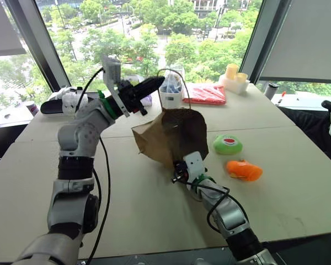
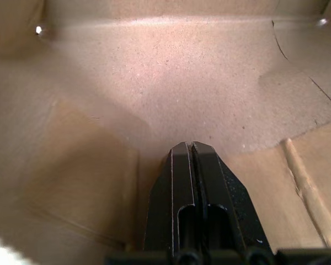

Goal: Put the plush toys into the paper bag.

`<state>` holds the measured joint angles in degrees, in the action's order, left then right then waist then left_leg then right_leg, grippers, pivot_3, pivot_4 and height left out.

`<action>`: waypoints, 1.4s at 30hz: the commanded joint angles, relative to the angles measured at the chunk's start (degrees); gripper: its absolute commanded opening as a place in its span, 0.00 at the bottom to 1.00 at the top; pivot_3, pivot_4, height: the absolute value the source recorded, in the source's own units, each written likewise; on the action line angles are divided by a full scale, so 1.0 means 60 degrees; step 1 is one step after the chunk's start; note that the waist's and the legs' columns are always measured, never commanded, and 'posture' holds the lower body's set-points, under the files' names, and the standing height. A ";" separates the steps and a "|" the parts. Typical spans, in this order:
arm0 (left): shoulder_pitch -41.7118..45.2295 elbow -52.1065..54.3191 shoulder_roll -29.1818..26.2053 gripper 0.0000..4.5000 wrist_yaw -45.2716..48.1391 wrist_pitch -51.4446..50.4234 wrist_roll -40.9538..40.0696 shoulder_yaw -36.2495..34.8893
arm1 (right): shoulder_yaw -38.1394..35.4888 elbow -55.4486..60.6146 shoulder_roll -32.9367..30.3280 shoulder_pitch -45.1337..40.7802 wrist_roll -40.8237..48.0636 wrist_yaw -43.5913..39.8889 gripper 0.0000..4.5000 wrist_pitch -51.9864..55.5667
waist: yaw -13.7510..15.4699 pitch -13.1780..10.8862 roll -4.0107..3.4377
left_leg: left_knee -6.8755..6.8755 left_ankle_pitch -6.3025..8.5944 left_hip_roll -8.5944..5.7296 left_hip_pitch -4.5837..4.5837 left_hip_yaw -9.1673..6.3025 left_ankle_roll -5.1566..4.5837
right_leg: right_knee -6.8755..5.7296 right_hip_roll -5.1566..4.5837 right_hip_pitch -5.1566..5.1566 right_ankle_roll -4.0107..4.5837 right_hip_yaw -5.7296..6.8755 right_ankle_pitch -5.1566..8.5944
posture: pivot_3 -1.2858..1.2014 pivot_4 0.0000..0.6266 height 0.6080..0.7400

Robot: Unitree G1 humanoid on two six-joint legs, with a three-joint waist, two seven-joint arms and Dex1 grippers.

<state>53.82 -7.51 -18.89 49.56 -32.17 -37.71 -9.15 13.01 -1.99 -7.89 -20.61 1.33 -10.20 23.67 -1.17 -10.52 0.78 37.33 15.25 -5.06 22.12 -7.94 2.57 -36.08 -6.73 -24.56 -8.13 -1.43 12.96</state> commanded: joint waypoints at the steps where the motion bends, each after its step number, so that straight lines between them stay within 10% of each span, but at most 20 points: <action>1: -0.0796 0.1035 0.0165 0.00 0.0195 0.0135 0.0050 0.0622 | -0.0649 0.1637 -0.0187 0.0280 0.0271 -0.0071 0.00 0.0978 | 0.0020 0.0000 0.0000 | 0.0000 -0.0002 0.0000 0.0001 0.0000 0.0003 | 0.0001 0.0000 0.0000 0.0000 0.0000 0.0000 | 0.52 0.24 1.00; 7: -0.1713 0.1572 0.0239 0.00 0.0341 0.0329 0.0218 0.1167 | -0.2211 0.5860 -0.1401 0.0876 0.1072 -0.0567 0.12 0.3751 | 0.0090 -0.0002 0.0000 | 0.0005 0.0000 -0.0001 0.0025 -0.0003 0.0000 | 0.0002 0.0000 -0.0018 0.0002 -0.0001 0.0000 | 0.52 0.24 1.00; 15: -0.1762 0.1621 0.0220 0.00 0.0470 0.0220 0.0072 0.1228 | -0.3846 0.7492 -0.4424 0.2760 0.1119 -0.1629 0.99 0.5276 | 0.0084 -0.0002 0.0004 | 0.0005 0.0033 -0.0003 0.0025 0.0022 -0.0059 | 0.0021 0.0002 0.0004 0.0002 0.0008 0.0002 | 0.52 0.24 1.00; 29: -0.1843 0.1923 0.0272 0.00 0.0103 0.0275 0.0163 0.1241 | -0.2572 0.2968 -0.5643 0.2035 -0.0653 -0.1809 0.99 0.1761 | 0.0090 -0.0004 0.0007 | 0.0011 0.0032 -0.0001 0.0009 0.0044 -0.0059 | 0.0015 -0.0004 0.0014 0.0003 -0.0002 0.0002 | 0.52 0.24 1.00; 39: -0.1826 0.2300 0.0034 0.00 -0.0125 -0.0090 -0.0176 0.1032 | -0.3178 0.2889 -0.5512 0.1734 -0.0212 -0.2231 0.03 0.1984 | 0.0094 -0.0004 0.0006 | 0.0010 0.0032 0.0000 0.0010 0.0042 -0.0059 | 0.0016 -0.0004 0.0014 0.0003 -0.0002 0.0002 | 0.52 0.24 1.00; 42: -0.1785 0.2324 -0.0009 0.00 -0.0225 -0.0467 -0.0574 0.0833 | -0.4040 0.4480 -0.4734 0.1416 0.1550 -0.2667 0.01 0.3294 | 0.0082 -0.0004 0.0007 | 0.0010 0.0032 0.0000 0.0012 0.0038 -0.0059 | 0.0017 -0.0003 0.0013 0.0003 -0.0002 0.0002 | 0.52 0.24 1.00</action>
<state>42.53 4.45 -18.68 48.39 -34.18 -39.01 -2.31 -7.72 17.20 -37.81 -9.88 4.53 -24.80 40.10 -0.68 -10.55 0.82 37.38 15.44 -5.05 22.19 -7.76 2.22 -35.98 -6.75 -24.48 -8.11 -1.43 12.97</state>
